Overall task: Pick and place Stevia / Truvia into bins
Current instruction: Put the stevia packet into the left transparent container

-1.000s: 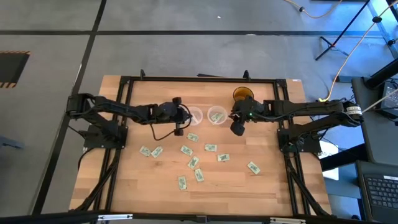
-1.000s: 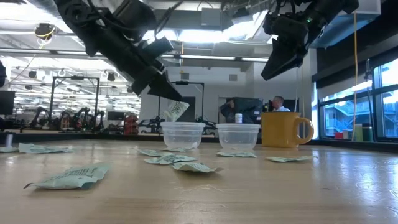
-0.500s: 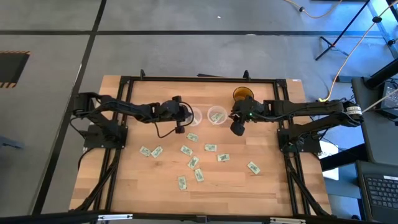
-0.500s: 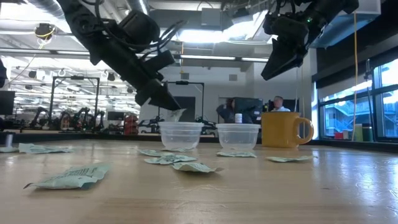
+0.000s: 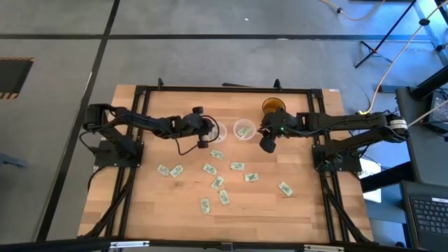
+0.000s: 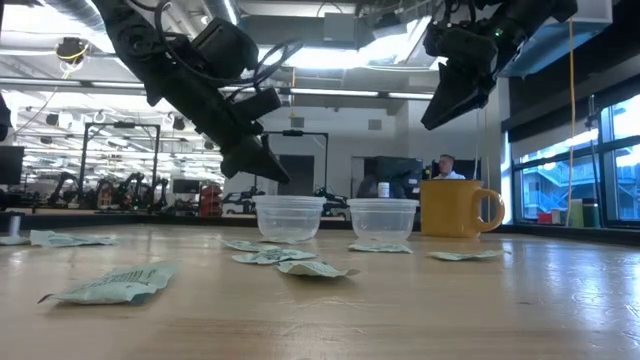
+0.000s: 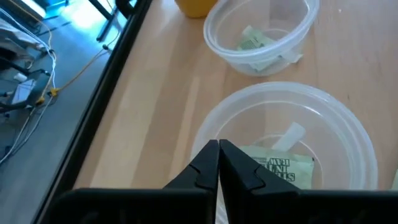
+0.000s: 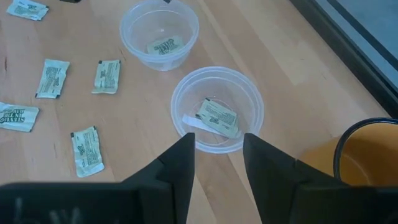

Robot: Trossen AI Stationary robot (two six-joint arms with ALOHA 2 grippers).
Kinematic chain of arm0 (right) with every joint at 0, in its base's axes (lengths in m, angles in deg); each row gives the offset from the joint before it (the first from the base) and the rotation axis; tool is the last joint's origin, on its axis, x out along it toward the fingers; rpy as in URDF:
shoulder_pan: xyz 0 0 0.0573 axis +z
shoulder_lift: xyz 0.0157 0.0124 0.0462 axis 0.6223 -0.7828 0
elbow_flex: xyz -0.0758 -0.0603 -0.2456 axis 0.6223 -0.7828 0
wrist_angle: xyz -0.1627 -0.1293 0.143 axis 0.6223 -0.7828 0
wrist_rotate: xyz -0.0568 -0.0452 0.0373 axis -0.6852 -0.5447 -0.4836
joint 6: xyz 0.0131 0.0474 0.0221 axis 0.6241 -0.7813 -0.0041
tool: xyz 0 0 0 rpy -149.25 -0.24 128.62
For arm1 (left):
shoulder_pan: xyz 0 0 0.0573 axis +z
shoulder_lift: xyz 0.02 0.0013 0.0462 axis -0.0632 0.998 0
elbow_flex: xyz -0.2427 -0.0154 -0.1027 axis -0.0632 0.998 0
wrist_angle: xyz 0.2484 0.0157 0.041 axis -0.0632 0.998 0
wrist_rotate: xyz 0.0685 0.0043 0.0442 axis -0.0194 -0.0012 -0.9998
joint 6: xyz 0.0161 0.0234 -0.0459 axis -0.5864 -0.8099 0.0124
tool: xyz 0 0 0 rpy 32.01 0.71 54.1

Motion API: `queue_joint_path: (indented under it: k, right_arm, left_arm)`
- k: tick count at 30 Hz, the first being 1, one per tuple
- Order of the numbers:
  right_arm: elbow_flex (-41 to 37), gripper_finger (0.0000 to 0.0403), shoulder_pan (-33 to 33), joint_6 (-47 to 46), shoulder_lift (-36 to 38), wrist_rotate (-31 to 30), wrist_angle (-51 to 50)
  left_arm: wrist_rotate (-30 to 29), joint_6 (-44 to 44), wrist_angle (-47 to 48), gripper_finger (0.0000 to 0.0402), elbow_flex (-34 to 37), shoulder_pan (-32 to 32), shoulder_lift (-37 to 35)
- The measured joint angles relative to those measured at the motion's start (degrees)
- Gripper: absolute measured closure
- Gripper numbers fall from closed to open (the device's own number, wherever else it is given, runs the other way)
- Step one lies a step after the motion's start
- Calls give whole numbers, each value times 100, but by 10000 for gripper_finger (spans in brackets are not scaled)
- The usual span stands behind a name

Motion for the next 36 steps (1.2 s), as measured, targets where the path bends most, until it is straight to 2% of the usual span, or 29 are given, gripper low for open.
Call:
queue_joint_path:
  k: [3,7,10,15,19,24,28,36]
  right_arm:
    - [0,264,1,6,0,-1,-25]
    - [0,264,0,9,0,0,-52]
    - [0,264,2,11,0,0,-50]
    - [0,264,0,13,0,0,-41]
    - [0,264,1,10,0,-2,-21]
    - [0,264,0,-15,0,-2,-20]
    - [0,264,0,-17,0,-1,-19]
    - [0,264,0,-11,-2,-2,-9]
  left_arm:
    - [317,2,15,378,0,-84,-221]
    - [1523,-244,63,354,0,-332,-555]
    - [1876,-359,223,340,0,-656,-613]
    - [1762,121,520,328,1,-1084,-447]
    - [1680,349,140,327,4,-1235,-269]
    - [1149,-187,-34,322,-2,-1430,31]
    - [854,-101,-270,306,-3,-1532,284]
    - [889,52,-1024,285,-30,-1544,880]
